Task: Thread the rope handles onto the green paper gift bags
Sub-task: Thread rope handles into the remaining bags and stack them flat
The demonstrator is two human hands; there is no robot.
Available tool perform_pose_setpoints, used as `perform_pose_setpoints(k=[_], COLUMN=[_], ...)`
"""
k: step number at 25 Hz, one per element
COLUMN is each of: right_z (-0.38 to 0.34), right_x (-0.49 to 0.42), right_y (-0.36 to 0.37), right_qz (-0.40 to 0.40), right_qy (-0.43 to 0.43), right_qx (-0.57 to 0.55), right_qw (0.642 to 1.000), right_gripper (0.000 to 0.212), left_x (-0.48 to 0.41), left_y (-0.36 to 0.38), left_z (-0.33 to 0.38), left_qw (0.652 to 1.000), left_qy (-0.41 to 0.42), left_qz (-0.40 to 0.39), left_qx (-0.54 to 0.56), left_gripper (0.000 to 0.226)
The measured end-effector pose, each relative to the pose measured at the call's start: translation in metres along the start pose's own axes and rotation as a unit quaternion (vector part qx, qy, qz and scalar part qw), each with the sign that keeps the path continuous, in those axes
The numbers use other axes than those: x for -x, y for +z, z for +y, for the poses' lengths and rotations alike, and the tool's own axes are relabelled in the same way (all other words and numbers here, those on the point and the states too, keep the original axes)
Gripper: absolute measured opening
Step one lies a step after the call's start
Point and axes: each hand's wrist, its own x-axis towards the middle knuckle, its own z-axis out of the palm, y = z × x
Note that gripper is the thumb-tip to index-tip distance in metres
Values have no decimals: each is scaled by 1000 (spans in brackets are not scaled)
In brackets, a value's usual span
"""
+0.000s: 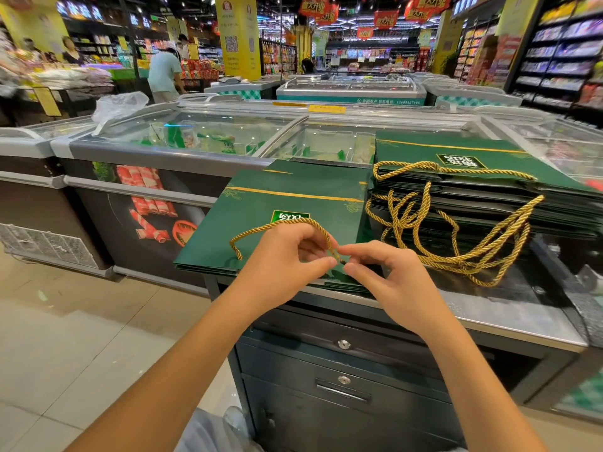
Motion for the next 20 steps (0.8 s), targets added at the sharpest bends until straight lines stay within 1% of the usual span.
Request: perform_pose_setpoints(k=[2, 3, 4, 6, 8, 10, 14, 20], right_z=[1, 1, 0, -2, -4, -4, -4, -4], right_x=[-2, -2, -3, -4, -6, -9, -13, -18], right_y=[0, 1, 1, 1, 3, 4, 9, 15], right_qz=[-1, -2, 0, 4, 7, 16, 34, 23], right_qy=[9, 17, 28, 50, 73, 87, 83, 61], right_qx=[0, -4, -11, -32, -59, -74, -47, 3], right_qw=[1000, 1000, 1000, 998, 996, 993, 995, 998], right_gripper=[22, 20, 17, 12, 9, 10, 6, 9], left_x=[3, 4, 5, 8, 10, 13, 18, 19], left_y=[-9, -13, -16, -17, -13, -8, -1, 4], left_z=[-7, -12, -17, -27, -35, -42, -53, -53], left_qw=[992, 988, 986, 985, 988, 989, 989, 985], left_qy=[12, 7, -3, -10, 3, 18, 30, 76], left_qz=[-23, -45, -68, -88, -73, -47, -18, 7], left_qx=[-121, -148, -155, -148, -138, -142, -142, -152], left_gripper=[34, 41, 45, 44, 41, 41, 44, 46])
